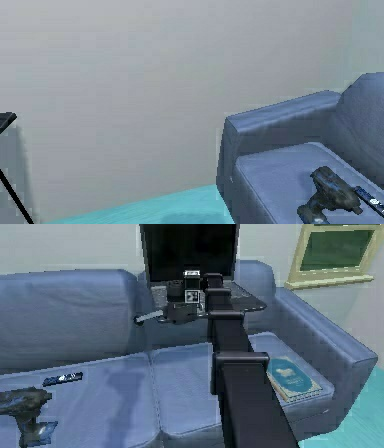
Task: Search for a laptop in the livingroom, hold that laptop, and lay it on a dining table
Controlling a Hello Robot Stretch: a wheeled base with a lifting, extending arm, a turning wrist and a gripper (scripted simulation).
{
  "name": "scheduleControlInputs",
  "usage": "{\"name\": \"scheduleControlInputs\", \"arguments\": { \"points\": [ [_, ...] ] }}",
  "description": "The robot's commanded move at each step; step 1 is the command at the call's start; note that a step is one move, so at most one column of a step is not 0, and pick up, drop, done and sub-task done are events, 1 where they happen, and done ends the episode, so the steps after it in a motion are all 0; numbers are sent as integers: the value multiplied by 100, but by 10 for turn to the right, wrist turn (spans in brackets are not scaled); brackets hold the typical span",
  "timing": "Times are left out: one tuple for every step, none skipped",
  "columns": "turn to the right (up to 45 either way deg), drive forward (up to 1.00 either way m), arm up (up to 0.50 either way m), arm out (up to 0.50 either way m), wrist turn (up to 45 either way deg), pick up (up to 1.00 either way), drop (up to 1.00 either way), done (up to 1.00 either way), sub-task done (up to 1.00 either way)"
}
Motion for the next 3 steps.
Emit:
{"name": "scheduleControlInputs", "arguments": {
  "points": [
    [0,0,0,0,-450,0,0,0,0],
    [0,0,0,0,-450,0,0,0,0],
    [0,0,0,0,-90,0,0,0,0]
  ]
}}
